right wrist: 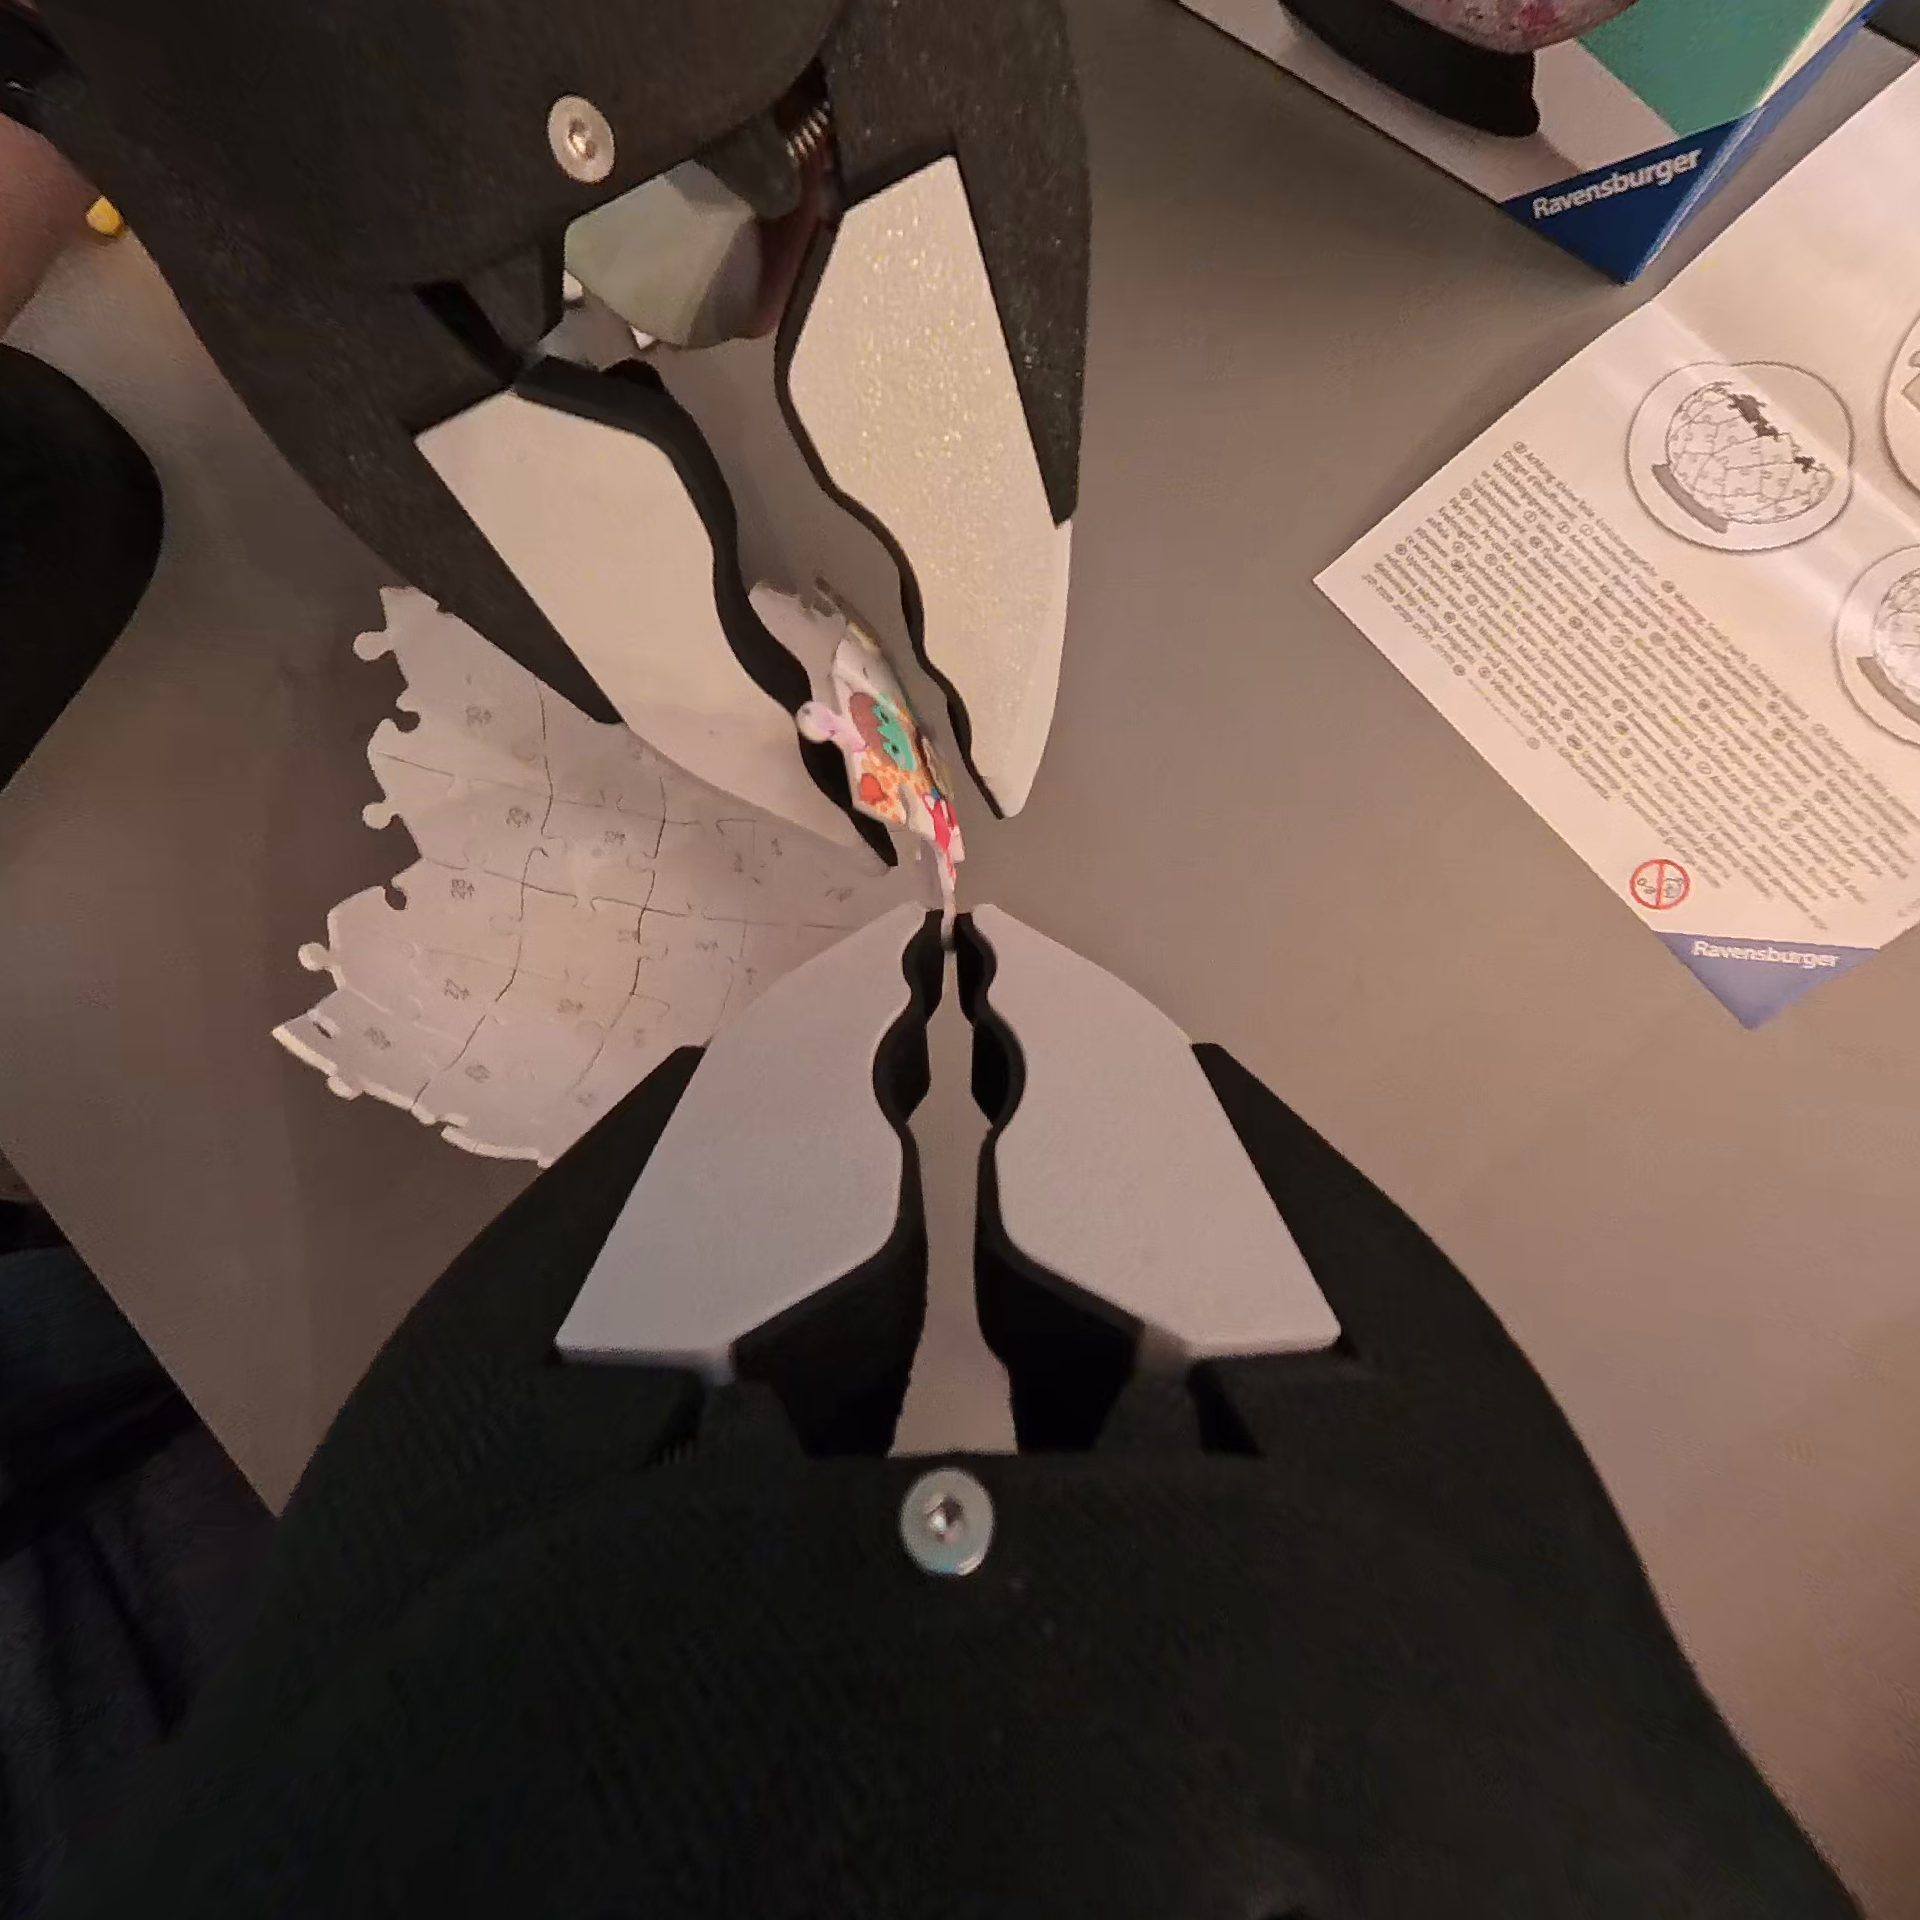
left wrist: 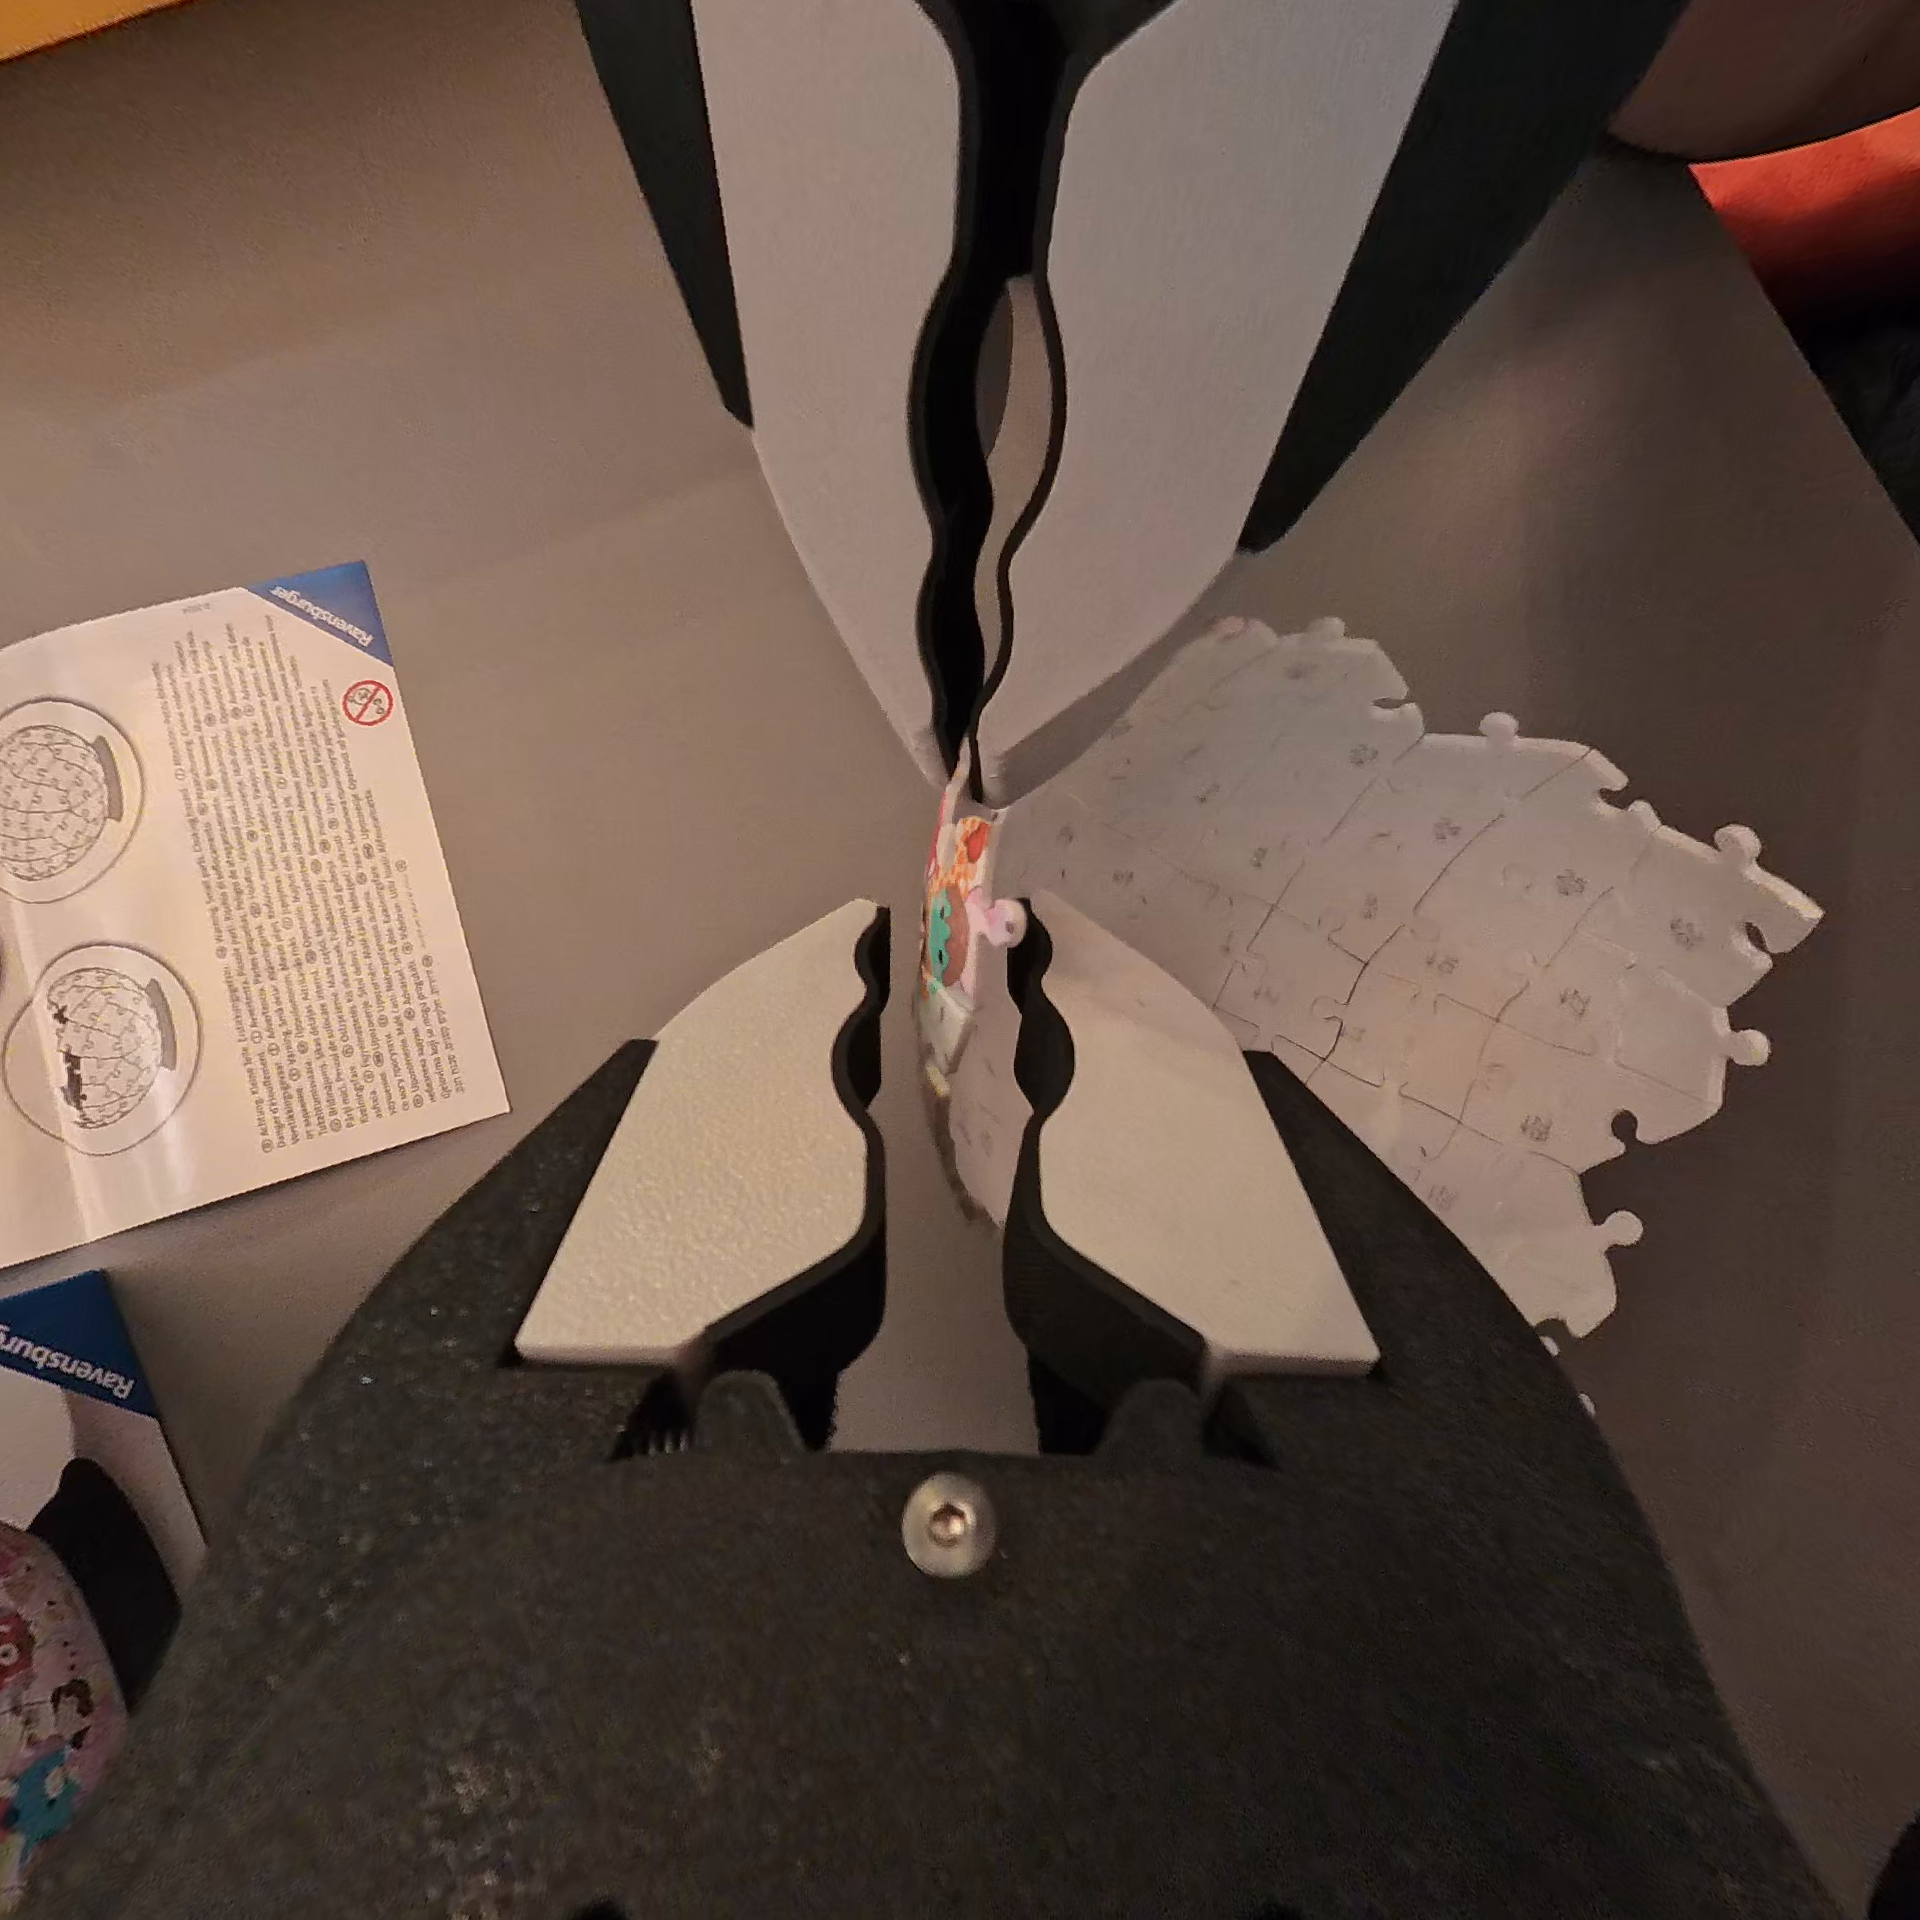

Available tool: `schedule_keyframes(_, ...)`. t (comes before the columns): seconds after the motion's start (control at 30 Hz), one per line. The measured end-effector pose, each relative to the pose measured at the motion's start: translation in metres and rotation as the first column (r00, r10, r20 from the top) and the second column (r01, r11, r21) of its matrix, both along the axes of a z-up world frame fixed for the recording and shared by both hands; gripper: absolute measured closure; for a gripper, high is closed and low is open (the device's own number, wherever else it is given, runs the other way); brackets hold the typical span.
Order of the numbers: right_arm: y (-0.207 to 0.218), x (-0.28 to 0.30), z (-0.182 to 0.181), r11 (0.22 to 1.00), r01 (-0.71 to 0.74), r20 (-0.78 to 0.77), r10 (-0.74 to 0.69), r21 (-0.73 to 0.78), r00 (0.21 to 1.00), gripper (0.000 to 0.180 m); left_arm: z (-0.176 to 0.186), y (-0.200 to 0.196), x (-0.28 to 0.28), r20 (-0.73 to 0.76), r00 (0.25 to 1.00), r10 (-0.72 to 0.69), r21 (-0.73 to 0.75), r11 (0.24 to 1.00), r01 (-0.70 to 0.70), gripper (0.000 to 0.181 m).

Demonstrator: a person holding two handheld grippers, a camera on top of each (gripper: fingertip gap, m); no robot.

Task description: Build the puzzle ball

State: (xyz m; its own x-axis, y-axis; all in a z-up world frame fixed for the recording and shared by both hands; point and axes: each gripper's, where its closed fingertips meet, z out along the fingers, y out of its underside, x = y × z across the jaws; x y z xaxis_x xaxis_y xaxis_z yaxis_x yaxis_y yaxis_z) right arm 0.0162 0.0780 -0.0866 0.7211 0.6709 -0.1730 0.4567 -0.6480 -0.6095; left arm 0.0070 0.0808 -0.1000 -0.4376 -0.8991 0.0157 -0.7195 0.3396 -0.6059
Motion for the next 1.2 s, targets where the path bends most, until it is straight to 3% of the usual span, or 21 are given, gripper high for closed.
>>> schedule_keyframes(0.2,0.001,-0.001,-0.001,1.0,0.019,-0.006,-0.019,-0.018,1.0,0.177,-0.001,0.001,-0.001,-0.005,1.0,0.009,-0.024,1.0,-0.01,0.17)
schedule_keyframes(0.4,0.002,-0.001,-0.001,1.0,0.015,0.014,-0.015,-0.011,1.0,0.177,-0.008,0.004,-0.002,-0.039,0.999,0.031,-0.014,0.999,-0.032,0.158)
schedule_keyframes(0.57,0.005,0.001,-0.002,1.0,0.023,0.046,-0.024,0.01,0.999,0.177,-0.009,0.004,-0.001,-0.038,0.999,0.026,0.017,1.0,-0.025,0.167)
schedule_keyframes(1.0,0.006,0.001,0.0,0.999,0.017,0.072,-0.021,0.051,0.997,0.176,-0.012,0.01,0.0,-0.064,0.997,0.052,0.1,0.994,-0.046,0.155)
schedule_keyframes(1.2,0.007,0.002,-0.002,0.999,0.015,0.072,-0.018,0.046,0.997,0.176,-0.014,0.006,0.001,-0.081,0.996,0.039,0.075,0.997,-0.032,0.161)
